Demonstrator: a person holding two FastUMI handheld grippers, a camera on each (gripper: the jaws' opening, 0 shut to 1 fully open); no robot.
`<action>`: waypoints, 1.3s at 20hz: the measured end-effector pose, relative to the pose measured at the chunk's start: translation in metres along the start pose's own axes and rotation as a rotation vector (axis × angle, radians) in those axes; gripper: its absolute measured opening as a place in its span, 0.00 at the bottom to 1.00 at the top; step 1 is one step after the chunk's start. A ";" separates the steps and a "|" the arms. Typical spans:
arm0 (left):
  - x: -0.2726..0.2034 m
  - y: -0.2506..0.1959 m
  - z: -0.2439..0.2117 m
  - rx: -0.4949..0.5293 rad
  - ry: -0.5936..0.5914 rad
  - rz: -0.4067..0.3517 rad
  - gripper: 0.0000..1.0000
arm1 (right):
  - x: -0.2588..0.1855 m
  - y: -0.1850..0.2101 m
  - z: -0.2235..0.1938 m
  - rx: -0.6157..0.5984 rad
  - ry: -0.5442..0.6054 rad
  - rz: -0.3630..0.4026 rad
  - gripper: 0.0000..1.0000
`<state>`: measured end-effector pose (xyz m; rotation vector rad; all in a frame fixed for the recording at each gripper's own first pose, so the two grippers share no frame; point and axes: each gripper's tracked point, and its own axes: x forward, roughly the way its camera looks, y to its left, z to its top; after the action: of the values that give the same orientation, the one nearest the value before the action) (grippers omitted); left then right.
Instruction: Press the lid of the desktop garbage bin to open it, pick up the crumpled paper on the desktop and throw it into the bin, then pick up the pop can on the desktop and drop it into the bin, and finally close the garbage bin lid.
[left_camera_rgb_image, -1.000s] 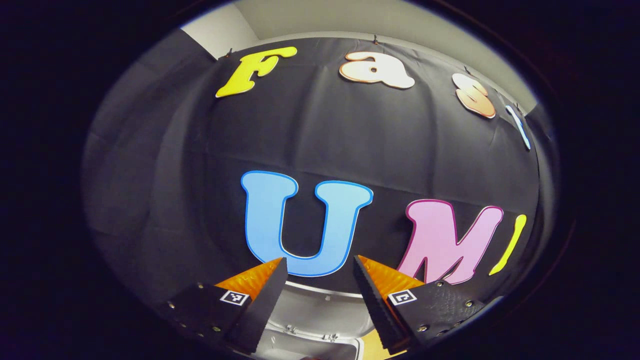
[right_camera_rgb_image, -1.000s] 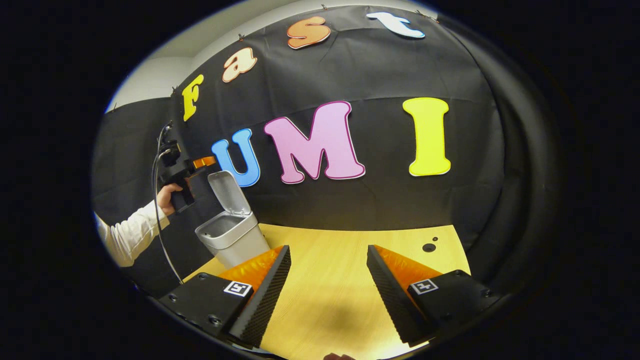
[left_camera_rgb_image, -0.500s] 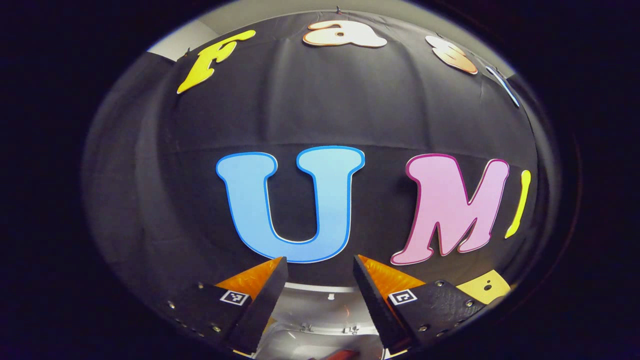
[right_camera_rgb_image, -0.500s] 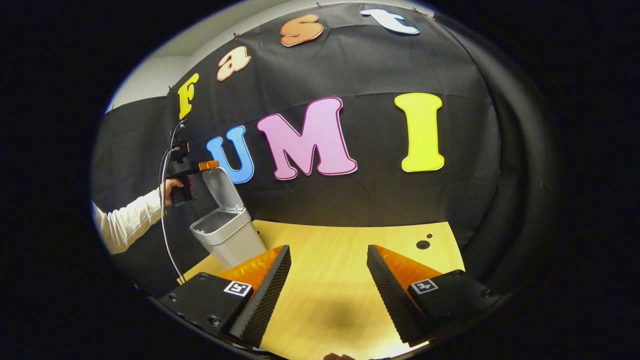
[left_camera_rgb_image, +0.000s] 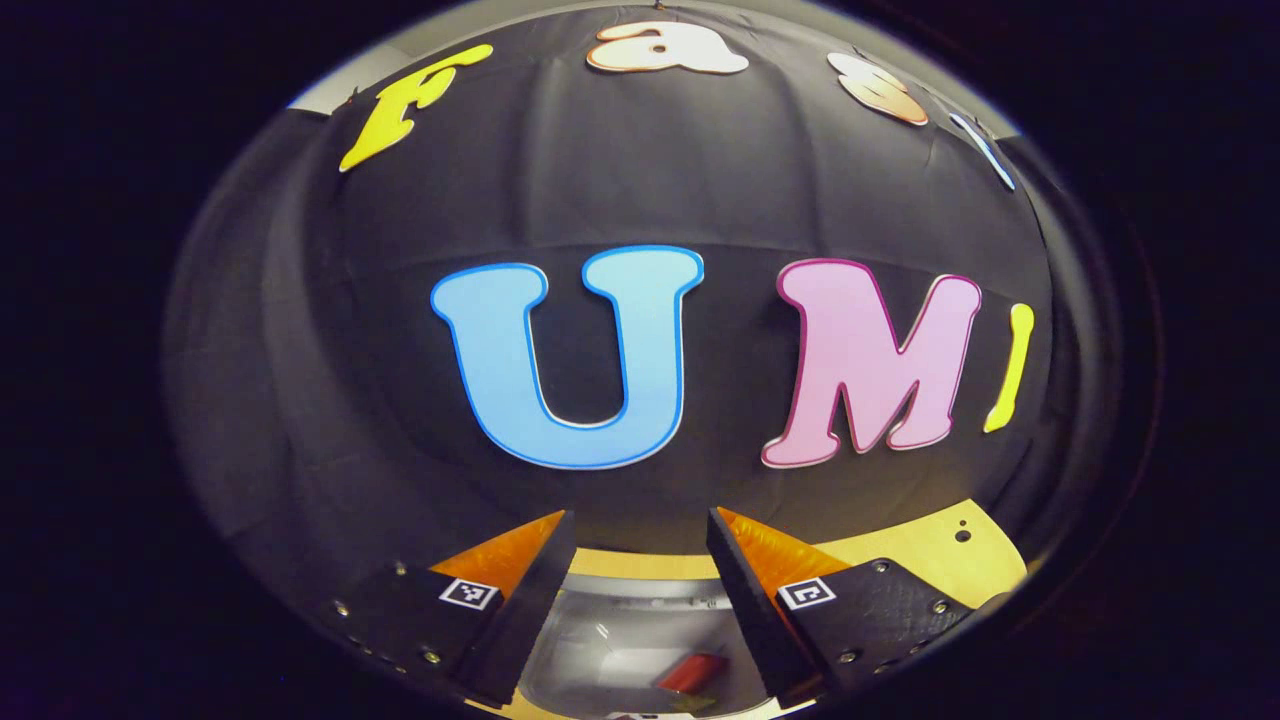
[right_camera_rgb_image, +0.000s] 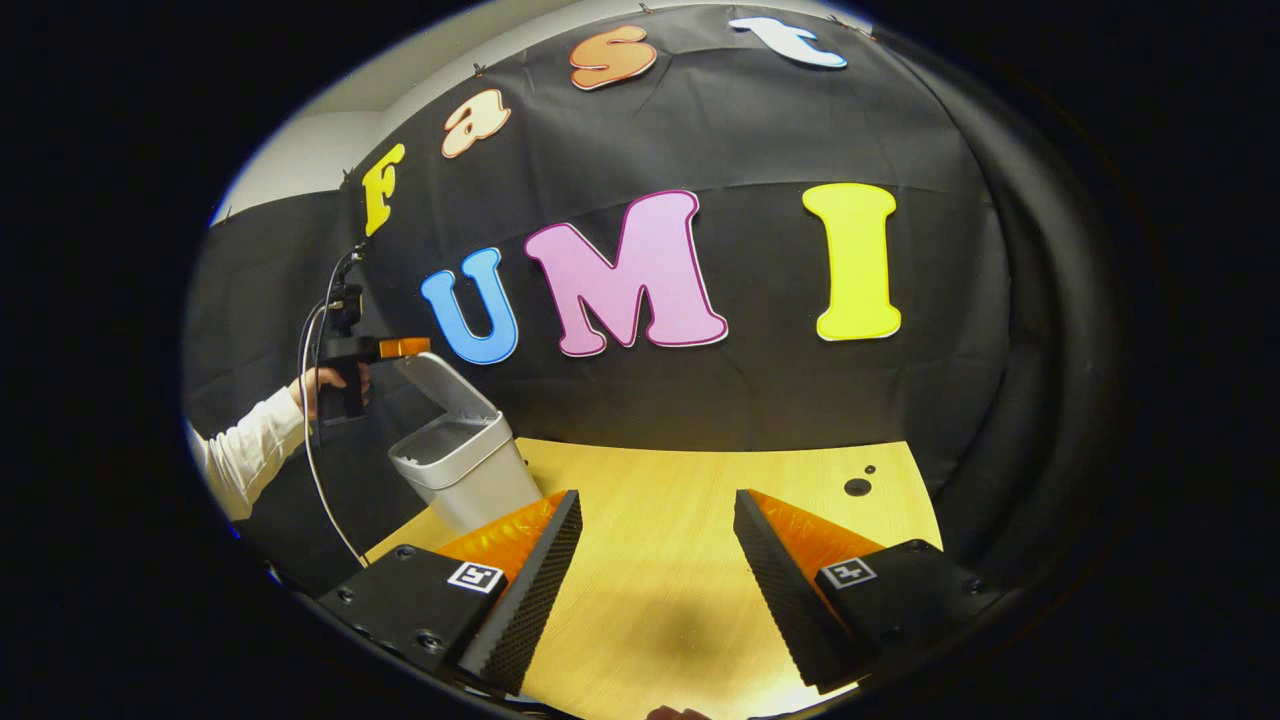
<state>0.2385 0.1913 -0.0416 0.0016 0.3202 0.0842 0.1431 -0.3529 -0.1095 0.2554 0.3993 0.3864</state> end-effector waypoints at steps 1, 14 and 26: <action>-0.003 0.001 -0.016 0.009 0.007 0.014 0.87 | 0.000 0.002 -0.001 -0.003 0.002 0.001 0.99; -0.034 -0.027 -0.133 0.014 0.155 -0.033 0.85 | -0.017 0.001 -0.015 0.014 0.018 -0.037 0.99; -0.043 -0.033 -0.148 -0.004 0.199 -0.069 0.88 | -0.014 0.024 -0.027 0.035 0.031 -0.008 0.99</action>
<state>0.1537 0.1531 -0.1686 -0.0222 0.5181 0.0165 0.1129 -0.3328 -0.1213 0.2820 0.4376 0.3757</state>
